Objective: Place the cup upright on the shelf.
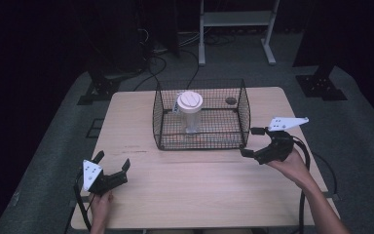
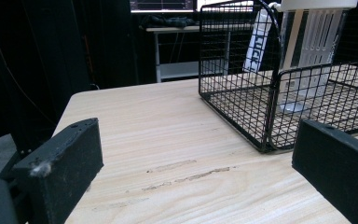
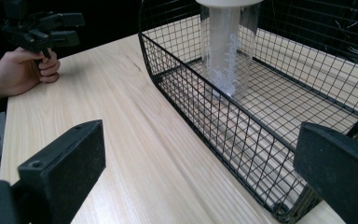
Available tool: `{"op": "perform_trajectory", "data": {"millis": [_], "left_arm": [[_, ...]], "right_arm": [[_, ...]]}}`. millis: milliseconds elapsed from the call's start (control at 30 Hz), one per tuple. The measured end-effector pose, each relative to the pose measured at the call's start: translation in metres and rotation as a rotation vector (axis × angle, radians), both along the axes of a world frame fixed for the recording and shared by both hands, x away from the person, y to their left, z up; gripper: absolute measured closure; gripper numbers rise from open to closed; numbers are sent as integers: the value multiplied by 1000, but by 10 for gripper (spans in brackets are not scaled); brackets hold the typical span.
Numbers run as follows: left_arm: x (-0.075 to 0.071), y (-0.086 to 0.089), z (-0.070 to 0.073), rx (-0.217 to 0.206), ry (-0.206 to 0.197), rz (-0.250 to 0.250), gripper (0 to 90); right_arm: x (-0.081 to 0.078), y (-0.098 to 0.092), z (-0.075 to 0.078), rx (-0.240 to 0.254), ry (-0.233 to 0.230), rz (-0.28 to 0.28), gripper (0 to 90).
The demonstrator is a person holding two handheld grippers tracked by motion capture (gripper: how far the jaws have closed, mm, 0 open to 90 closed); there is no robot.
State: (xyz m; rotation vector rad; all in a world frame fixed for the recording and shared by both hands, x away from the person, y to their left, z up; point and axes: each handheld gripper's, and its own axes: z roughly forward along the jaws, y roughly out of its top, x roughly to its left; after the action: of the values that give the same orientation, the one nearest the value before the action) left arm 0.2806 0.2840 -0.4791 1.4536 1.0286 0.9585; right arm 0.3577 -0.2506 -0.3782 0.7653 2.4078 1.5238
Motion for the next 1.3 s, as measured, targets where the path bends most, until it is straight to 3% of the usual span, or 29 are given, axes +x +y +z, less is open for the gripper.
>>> {"op": "perform_trajectory", "data": {"millis": [733,1300], "left_arm": [[0,0,0,-1,-1,2,9],[-1,0,0,-3,-3,3,9]], "right_arm": [[-26,-26,-18,17,2,-43,17],[-39,-40,-41,34,33,-80,17]]}}
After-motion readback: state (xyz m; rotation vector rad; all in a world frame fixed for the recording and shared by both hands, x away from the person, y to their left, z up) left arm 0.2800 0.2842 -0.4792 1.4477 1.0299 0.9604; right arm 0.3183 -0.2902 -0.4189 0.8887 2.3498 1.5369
